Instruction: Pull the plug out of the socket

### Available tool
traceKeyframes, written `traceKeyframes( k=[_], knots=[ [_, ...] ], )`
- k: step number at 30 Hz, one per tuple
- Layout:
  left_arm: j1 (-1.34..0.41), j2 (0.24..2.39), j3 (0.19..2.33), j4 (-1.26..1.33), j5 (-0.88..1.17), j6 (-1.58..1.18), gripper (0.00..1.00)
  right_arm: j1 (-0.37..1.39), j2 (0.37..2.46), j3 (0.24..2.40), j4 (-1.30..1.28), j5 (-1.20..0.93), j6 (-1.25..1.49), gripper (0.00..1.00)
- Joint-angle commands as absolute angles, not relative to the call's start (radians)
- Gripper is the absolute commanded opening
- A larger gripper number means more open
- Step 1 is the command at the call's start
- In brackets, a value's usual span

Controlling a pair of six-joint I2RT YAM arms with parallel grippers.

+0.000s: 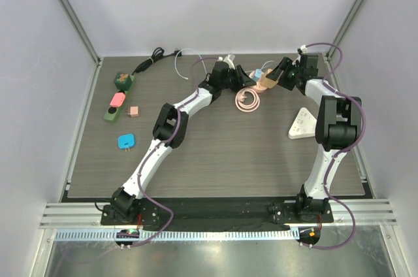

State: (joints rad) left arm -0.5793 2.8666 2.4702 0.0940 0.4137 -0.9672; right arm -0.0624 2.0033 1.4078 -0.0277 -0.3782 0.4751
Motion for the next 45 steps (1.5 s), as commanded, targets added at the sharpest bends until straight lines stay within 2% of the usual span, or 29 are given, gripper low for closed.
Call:
traceKeyframes(
  k=[1,2,4,5,6,7,8,10,11,14,20,26,28,31,34,35,37,38,43,45],
  knots=[
    [-0.578,2.833,2.459,0.166,0.385,-0.983,0.39,-0.052,2.000,1.437,0.008,-0.443,0.489,0.01],
    [-0.578,2.830,2.454,0.166,0.379,-0.980,0.36,-0.049,2.002,1.445,0.006,-0.433,0.480,0.01],
    [-0.578,2.818,2.438,0.167,0.364,-0.974,0.22,-0.038,2.008,1.469,-0.060,-0.396,0.463,0.02],
    [-0.578,2.813,2.431,0.167,0.357,-0.974,0.17,-0.035,2.013,1.482,-0.067,-0.387,0.451,0.10],
    [-0.578,2.812,2.422,0.167,0.356,-0.973,0.05,-0.032,2.017,1.485,-0.077,-0.373,0.446,0.15],
    [-0.581,2.806,2.421,0.152,0.359,-0.968,0.00,-0.028,2.020,1.488,-0.080,-0.367,0.442,0.20],
    [-0.583,2.804,2.421,0.137,0.357,-0.953,0.00,-0.023,2.026,1.491,-0.081,-0.362,0.436,0.29],
    [-0.592,2.789,2.416,0.094,0.342,-0.931,0.00,-0.012,2.031,1.497,-0.084,-0.339,0.426,0.40],
    [-0.594,2.781,2.411,0.086,0.334,-0.907,0.00,-0.008,2.036,1.502,-0.086,-0.330,0.410,0.50],
    [-0.606,2.749,2.381,0.060,0.295,-0.864,0.00,0.000,2.042,1.509,-0.092,-0.290,0.388,0.66],
    [-0.617,2.737,2.379,0.028,0.282,-0.822,0.00,0.000,2.057,1.534,-0.103,-0.256,0.351,0.76],
    [-0.617,2.740,2.385,0.021,0.272,-0.824,0.00,0.000,2.075,1.552,-0.113,-0.241,0.341,0.77],
    [-0.618,2.746,2.390,0.021,0.272,-0.828,0.00,0.000,2.085,1.562,-0.107,-0.247,0.341,0.76],
    [-0.618,2.744,2.395,0.012,0.256,-0.830,0.00,0.000,2.094,1.569,-0.098,-0.224,0.353,0.67],
    [-0.620,2.741,2.391,0.003,0.227,-0.831,0.00,0.000,2.059,1.522,-0.039,-0.177,0.364,0.47],
    [-0.620,2.738,2.391,-0.027,0.209,-0.831,0.00,0.000,2.043,1.488,-0.016,-0.166,0.367,0.29],
    [-0.620,2.737,2.391,-0.073,0.177,-0.828,0.00,0.000,2.008,1.456,0.058,-0.146,0.368,0.06],
    [-0.618,2.724,2.385,-0.096,0.119,-0.828,0.00,0.000,1.997,1.434,0.069,-0.140,0.370,0.01],
    [-0.618,2.727,2.399,-0.196,0.043,-0.838,0.00,0.000,1.864,1.298,0.213,-0.072,0.417,0.01],
    [-0.618,2.760,2.456,-0.230,0.044,-0.841,0.00,-0.026,1.824,1.204,0.353,-0.133,0.465,0.01]
  ],
)
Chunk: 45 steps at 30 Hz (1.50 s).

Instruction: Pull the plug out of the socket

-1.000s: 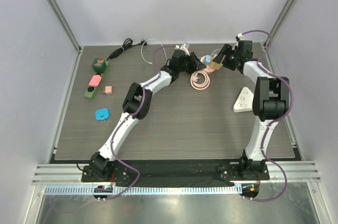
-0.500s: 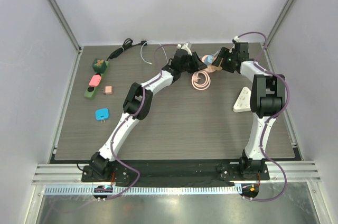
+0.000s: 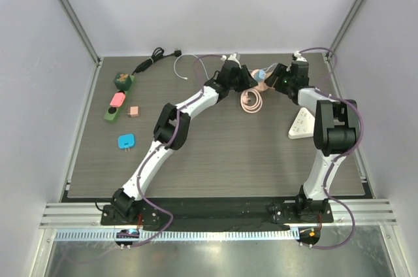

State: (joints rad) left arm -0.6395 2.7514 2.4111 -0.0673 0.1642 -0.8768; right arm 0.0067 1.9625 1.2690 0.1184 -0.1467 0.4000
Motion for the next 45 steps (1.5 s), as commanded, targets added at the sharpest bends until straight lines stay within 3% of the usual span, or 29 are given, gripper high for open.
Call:
traceKeyframes(
  k=[1,5,12,19,23,31,40,45],
  knots=[
    [-0.618,2.766,2.468,-0.244,0.043,-0.845,0.00,-0.043,1.795,1.169,0.418,-0.164,0.536,0.01],
    [-0.618,2.766,2.465,-0.239,0.044,-0.856,0.00,-0.095,1.753,1.095,0.503,-0.201,0.591,0.01],
    [-0.618,2.766,2.454,-0.184,0.090,-0.854,0.00,-0.167,1.787,1.184,0.224,-0.107,0.584,0.01],
    [-0.623,2.761,2.425,-0.077,0.160,-0.870,0.00,-0.281,1.881,1.186,0.245,-0.262,0.634,0.03],
    [-0.624,2.767,2.425,-0.072,0.163,-0.879,0.00,-0.287,1.864,1.174,0.238,-0.223,0.637,0.04],
    [-0.624,2.766,2.427,-0.063,0.176,-0.887,0.00,-0.322,1.738,1.047,0.161,0.066,0.809,0.08],
    [-0.626,2.763,2.439,-0.055,0.212,-0.885,0.00,-0.414,1.537,0.836,0.187,0.120,0.975,0.13],
    [-0.626,2.758,2.434,-0.054,0.219,-0.885,0.00,-0.474,1.467,0.747,0.199,0.046,1.054,0.16]
  ],
)
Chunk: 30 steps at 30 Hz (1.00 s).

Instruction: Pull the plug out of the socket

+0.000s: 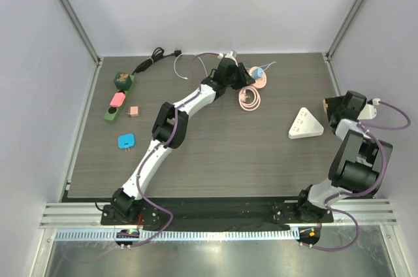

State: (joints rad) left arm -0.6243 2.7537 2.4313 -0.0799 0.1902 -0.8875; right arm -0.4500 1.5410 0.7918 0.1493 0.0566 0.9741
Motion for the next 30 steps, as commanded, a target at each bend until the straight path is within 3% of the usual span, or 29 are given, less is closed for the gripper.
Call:
traceKeyframes(
  k=[1,5,17,23,30],
  knots=[
    [-0.626,2.760,2.436,-0.052,0.221,-0.887,0.00,-0.477,1.451,0.709,0.199,0.040,1.052,0.17],
    [-0.626,2.757,2.439,-0.049,0.232,-0.888,0.00,-0.505,1.364,0.672,0.131,0.049,1.034,0.18],
    [-0.627,2.721,2.398,-0.046,0.239,-0.871,0.00,-0.609,1.161,0.508,0.020,0.012,1.008,0.35],
    [-0.627,2.721,2.396,-0.043,0.244,-0.873,0.00,-0.612,1.144,0.466,0.025,-0.026,1.014,0.36],
    [-0.627,2.720,2.395,-0.044,0.258,-0.874,0.00,-0.621,1.108,0.454,0.011,-0.072,1.012,0.77]
  ],
)
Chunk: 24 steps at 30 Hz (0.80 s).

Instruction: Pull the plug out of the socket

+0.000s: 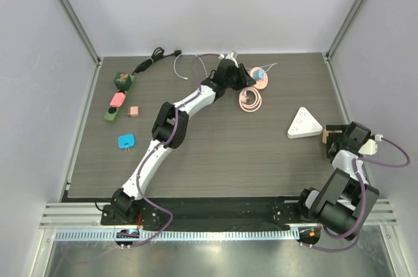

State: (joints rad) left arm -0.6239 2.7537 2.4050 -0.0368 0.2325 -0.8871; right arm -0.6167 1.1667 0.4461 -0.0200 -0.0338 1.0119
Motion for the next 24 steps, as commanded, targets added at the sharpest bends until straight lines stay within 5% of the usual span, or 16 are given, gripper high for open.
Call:
traceKeyframes(
  k=[1,5,14,24],
  knots=[
    [-0.627,2.720,2.395,-0.044,0.258,-0.871,0.00,-0.620,1.077,0.456,-0.024,-0.072,1.009,0.80],
    [-0.626,2.718,2.395,-0.044,0.261,-0.873,0.00,-0.620,0.988,0.485,-0.116,-0.055,0.986,0.99],
    [-0.626,2.717,2.387,-0.046,0.268,-0.865,0.00,-0.484,0.943,0.701,-0.235,-0.042,0.896,1.00],
    [-0.624,2.712,2.398,-0.051,0.282,-0.845,0.00,0.000,1.489,1.161,-0.031,0.107,0.779,1.00]
  ],
)
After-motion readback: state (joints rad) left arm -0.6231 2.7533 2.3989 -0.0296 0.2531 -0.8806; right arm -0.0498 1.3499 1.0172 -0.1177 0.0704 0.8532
